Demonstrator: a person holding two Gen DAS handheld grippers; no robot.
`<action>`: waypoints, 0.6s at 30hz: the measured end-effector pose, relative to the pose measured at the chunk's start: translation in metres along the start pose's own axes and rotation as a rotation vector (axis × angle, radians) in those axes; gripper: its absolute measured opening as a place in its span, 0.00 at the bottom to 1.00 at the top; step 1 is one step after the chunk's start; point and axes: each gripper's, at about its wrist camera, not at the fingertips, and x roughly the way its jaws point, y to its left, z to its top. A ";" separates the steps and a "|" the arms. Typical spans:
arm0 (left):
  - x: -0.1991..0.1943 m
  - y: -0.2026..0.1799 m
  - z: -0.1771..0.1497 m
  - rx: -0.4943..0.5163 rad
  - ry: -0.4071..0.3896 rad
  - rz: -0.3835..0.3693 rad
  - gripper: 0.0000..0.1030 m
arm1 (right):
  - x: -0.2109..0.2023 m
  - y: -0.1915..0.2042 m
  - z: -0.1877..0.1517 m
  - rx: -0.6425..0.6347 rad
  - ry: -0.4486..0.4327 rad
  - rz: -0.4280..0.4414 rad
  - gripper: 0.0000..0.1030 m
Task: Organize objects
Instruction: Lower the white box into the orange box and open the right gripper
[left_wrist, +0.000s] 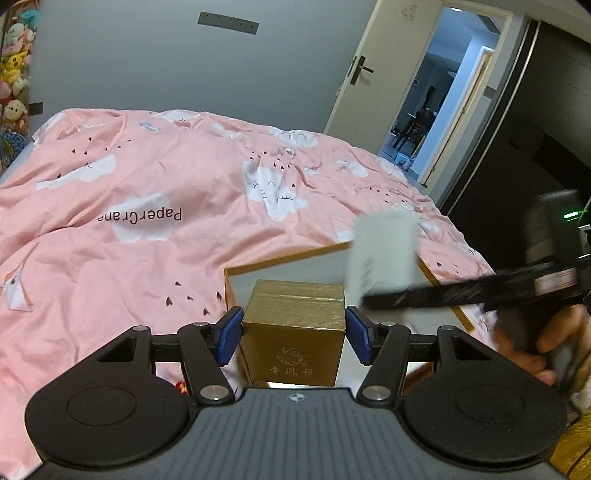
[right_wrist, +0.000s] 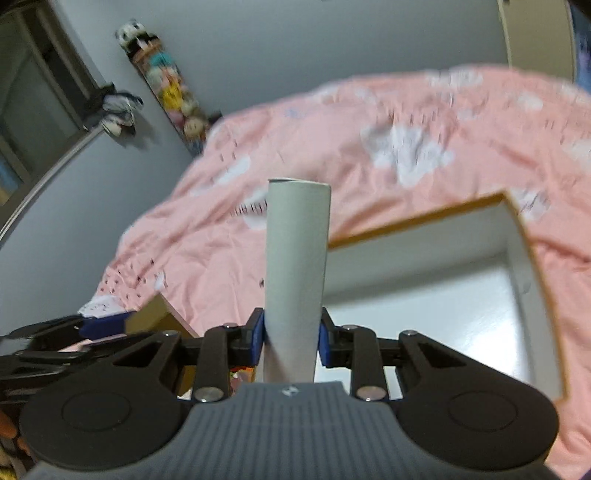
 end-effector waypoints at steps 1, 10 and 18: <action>0.002 0.000 0.000 0.001 -0.002 0.004 0.66 | 0.019 -0.007 0.003 0.010 0.057 0.007 0.30; 0.035 0.017 0.003 -0.047 0.014 0.010 0.66 | 0.133 -0.042 0.002 0.148 0.372 0.071 0.29; 0.054 0.035 0.008 -0.079 0.035 0.016 0.66 | 0.184 -0.055 -0.014 0.245 0.522 0.039 0.29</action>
